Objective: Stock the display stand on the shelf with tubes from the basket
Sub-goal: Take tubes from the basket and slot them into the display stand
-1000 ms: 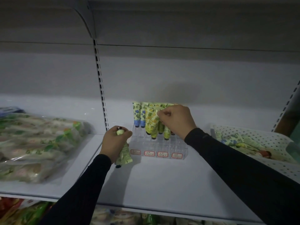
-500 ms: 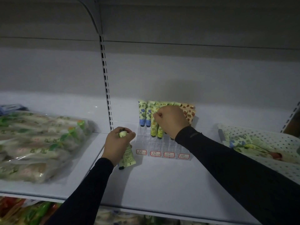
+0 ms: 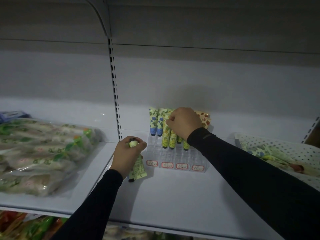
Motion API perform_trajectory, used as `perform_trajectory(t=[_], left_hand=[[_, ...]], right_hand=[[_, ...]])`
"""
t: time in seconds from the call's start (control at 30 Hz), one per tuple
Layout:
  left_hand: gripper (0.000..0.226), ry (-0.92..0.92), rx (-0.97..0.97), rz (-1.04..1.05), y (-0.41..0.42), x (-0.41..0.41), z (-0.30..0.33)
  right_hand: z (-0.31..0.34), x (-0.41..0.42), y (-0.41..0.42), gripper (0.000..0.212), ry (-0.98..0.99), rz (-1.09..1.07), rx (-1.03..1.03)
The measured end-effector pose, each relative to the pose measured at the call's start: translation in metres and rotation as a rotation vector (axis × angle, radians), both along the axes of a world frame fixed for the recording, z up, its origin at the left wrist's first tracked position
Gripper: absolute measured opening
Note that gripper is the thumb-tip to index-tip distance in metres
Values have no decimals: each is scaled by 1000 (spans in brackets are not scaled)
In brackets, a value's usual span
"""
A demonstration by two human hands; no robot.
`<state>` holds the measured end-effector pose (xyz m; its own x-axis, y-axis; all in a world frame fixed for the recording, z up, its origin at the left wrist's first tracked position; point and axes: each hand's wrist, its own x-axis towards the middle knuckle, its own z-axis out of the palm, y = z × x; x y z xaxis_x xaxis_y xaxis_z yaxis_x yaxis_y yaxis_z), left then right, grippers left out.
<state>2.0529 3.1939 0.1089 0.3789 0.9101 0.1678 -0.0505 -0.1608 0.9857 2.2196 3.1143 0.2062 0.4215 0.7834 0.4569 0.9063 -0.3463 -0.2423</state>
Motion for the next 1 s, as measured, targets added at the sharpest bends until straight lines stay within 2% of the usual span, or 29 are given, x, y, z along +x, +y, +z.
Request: perform_trajectory(t=[0.33, 0.63, 0.73, 0.83, 0.9, 1.0], left_hand=[[8, 0, 0, -10, 2, 2, -2], [8, 2, 16, -7, 1, 1, -1], [9, -11, 4, 4, 0, 0, 0], [18, -54, -31, 14, -1, 0, 4], [25, -94, -67, 12, -3, 2, 9], [34, -166, -107, 4, -7, 8, 14]], right_hand=[[3, -3, 1, 47, 73, -30, -9], [-2, -2, 3, 41, 63, -17, 9], [-4, -2, 1, 24, 43, 4, 77], [-2, -4, -3, 26, 50, 53, 211], [-1, -9, -14, 29, 128, 143, 239], [-9, -21, -32, 35, 338, 277, 49]])
